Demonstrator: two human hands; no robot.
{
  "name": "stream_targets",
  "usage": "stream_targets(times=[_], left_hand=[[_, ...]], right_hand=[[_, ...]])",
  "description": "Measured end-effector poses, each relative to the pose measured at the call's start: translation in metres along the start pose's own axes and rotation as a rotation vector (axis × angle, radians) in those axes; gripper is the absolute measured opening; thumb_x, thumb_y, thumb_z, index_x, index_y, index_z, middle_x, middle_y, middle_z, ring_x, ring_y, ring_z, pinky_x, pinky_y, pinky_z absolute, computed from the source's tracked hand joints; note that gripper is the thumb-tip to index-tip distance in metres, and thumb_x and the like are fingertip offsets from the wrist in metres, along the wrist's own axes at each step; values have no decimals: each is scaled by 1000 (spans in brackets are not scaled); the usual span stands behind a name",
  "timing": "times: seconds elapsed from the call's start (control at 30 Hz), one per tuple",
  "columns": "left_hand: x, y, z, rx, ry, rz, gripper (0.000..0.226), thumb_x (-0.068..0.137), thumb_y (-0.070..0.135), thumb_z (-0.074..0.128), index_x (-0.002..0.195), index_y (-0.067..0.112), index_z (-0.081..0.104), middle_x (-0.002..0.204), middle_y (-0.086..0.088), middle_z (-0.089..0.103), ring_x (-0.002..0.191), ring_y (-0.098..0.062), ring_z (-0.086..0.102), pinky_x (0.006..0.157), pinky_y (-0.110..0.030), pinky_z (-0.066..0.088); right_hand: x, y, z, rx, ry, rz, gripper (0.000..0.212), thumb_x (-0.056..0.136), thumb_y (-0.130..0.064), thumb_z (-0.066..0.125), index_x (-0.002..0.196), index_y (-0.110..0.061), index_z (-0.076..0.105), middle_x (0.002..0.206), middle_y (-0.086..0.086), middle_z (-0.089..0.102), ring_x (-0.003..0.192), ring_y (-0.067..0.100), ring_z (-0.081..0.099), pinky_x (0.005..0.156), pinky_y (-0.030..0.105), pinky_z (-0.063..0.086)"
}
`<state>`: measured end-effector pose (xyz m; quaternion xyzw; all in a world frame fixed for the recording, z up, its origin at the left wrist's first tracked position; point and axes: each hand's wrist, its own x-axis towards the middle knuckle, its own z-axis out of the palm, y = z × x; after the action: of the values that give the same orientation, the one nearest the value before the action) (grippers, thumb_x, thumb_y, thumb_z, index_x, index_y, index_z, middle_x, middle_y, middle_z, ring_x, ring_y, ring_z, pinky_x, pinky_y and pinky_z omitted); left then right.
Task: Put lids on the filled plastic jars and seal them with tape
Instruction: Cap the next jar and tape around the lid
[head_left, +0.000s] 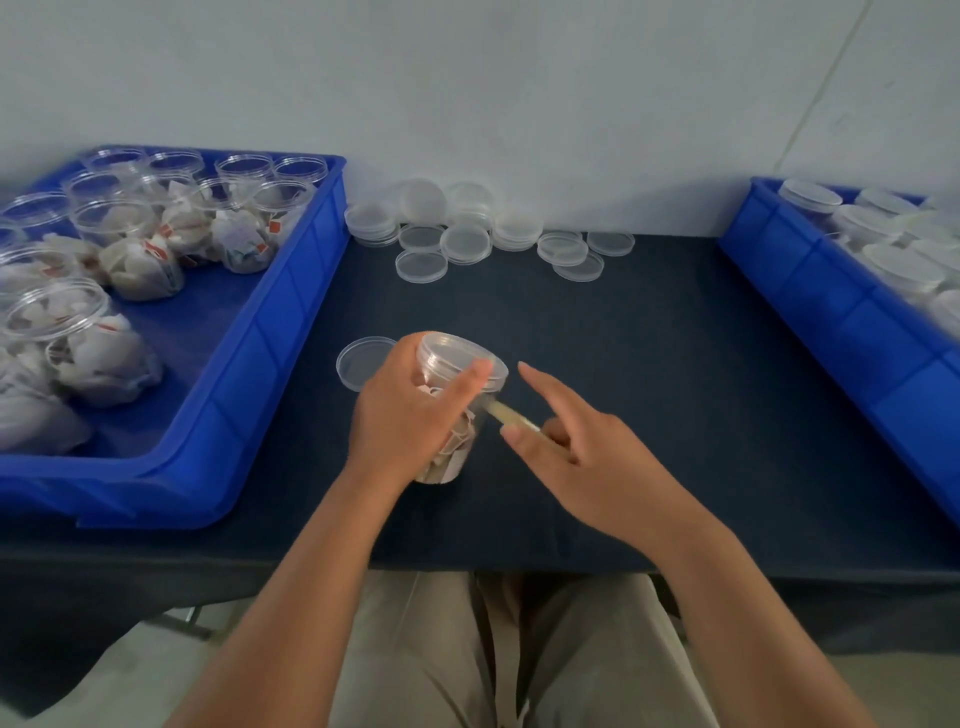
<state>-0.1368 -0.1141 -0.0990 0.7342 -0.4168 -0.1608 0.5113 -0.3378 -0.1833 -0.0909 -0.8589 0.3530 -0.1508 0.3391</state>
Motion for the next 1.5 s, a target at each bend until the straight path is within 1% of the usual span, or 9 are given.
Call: stream_targets(times=[0.2, 0.43, 0.53, 0.67, 0.8, 0.97, 1.27, 1.4, 1.5], left_hand=[[16, -15, -19, -211, -276, 80, 58, 89, 69, 53, 121, 24, 69, 111, 13, 76, 107, -7, 72, 85, -15, 53], [20, -16, -17, -470, -529, -191, 70, 84, 73, 56, 122, 16, 67, 107, -9, 79, 98, -21, 77, 79, -29, 61], [14, -18, -10, -542, -605, -267, 63, 77, 81, 52, 101, 32, 82, 102, -5, 80, 95, -17, 77, 76, -24, 60], [10, -15, -9, -337, -461, -196, 58, 95, 79, 34, 98, 43, 79, 99, 17, 79, 93, -1, 75, 73, -20, 61], [8, -5, -19, -116, -208, 114, 36, 98, 70, 46, 125, 52, 62, 109, 43, 65, 102, 17, 63, 72, -4, 51], [-16, 9, -4, 120, -215, 42, 100, 51, 106, 56, 136, 57, 38, 114, 35, 56, 103, 8, 62, 79, -19, 51], [-4, 1, -7, -85, -155, 40, 55, 76, 82, 57, 122, 51, 53, 110, 45, 58, 100, 13, 64, 70, -9, 53], [0, -3, -8, -253, -267, -37, 57, 90, 78, 50, 130, 39, 59, 110, 30, 68, 103, 0, 71, 78, -22, 58], [-1, 0, -7, -319, -310, -51, 52, 97, 67, 47, 135, 34, 57, 102, 33, 70, 97, 2, 73, 71, -14, 56]], right_hand=[[11, 12, -15, -108, -17, 1, 46, 103, -67, 35, 148, -64, 28, 83, -4, 70, 75, 12, 66, 71, 40, 60], [15, 13, -17, -141, 48, -47, 51, 100, -72, 31, 149, -60, 37, 89, -43, 59, 82, -11, 61, 57, 14, 38], [12, 6, -9, -129, 74, -57, 62, 94, -78, 24, 150, -56, 40, 82, -39, 61, 84, -12, 60, 56, 13, 39], [5, 0, 0, -154, 118, -35, 60, 99, -73, 25, 151, -50, 46, 98, -37, 65, 92, -14, 59, 64, 8, 46], [-1, -6, -1, -259, 165, -4, 58, 104, -67, 26, 152, -45, 48, 117, -17, 72, 98, 4, 66, 80, 26, 58], [-5, -16, 8, -391, 217, -24, 50, 109, -55, 29, 154, -40, 47, 109, -13, 73, 92, 8, 68, 73, 28, 56], [-6, -2, -9, 50, 58, -3, 32, 102, -61, 37, 133, -55, 41, 83, -12, 65, 65, 7, 61, 52, 24, 48], [-2, 4, -21, -80, -74, -28, 23, 108, -55, 38, 128, -58, 49, 105, -44, 57, 97, -16, 57, 65, 10, 41], [5, 8, -24, -122, -39, 5, 27, 108, -54, 40, 129, -54, 58, 114, -39, 61, 105, -14, 56, 80, 10, 41]])
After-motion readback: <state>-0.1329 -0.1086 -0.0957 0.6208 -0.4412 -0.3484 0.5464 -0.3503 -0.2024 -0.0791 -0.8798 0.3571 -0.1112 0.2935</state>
